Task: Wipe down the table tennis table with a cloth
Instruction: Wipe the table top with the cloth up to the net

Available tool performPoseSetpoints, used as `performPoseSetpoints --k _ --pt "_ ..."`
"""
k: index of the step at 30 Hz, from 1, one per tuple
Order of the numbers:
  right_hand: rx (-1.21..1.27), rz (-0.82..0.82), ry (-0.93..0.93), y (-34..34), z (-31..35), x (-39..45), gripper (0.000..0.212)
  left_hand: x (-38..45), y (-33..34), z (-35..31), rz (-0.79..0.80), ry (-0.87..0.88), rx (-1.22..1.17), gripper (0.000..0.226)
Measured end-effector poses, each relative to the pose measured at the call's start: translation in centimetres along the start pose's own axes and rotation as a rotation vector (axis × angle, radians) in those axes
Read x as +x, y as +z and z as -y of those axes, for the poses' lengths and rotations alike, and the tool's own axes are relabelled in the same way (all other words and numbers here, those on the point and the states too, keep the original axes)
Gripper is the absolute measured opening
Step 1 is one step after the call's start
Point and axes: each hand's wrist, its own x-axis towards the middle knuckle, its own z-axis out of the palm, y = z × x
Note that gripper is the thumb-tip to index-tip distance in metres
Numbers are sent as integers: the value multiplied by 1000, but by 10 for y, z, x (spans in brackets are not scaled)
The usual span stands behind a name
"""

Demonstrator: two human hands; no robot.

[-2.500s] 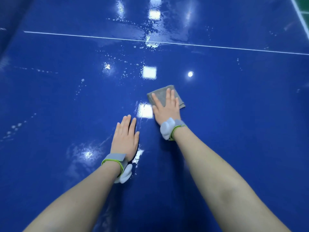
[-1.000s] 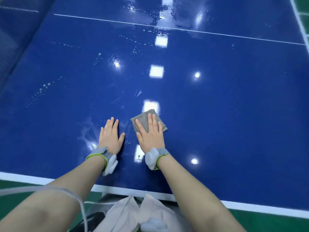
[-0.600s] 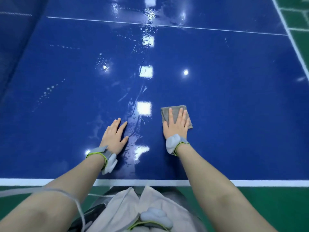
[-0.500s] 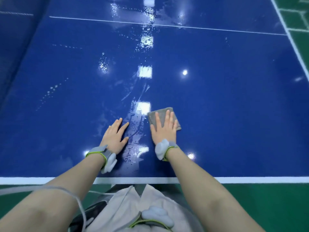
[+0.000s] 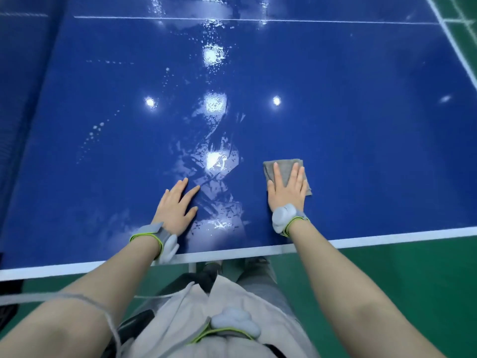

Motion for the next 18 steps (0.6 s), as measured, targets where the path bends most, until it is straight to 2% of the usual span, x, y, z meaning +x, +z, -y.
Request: performPoseSetpoints --k 3,9,12,14,16,18 --pt "-9 -11 -22 7 21 -18 55 -8 4 4 -18 5 0 54" --pt "-1 12 -210 28 77 -73 54 -17 5 19 -2 50 13 54" --pt "32 45 -264 37 72 -87 53 -21 4 25 -6 80 4 54" --pt "53 2 -231 35 54 -87 50 -23 3 27 4 90 8 54" --pt "32 -76 -107 31 36 -86 49 -26 2 30 13 98 16 54" --pt "38 -18 8 28 22 -84 51 -27 2 31 7 93 10 54"
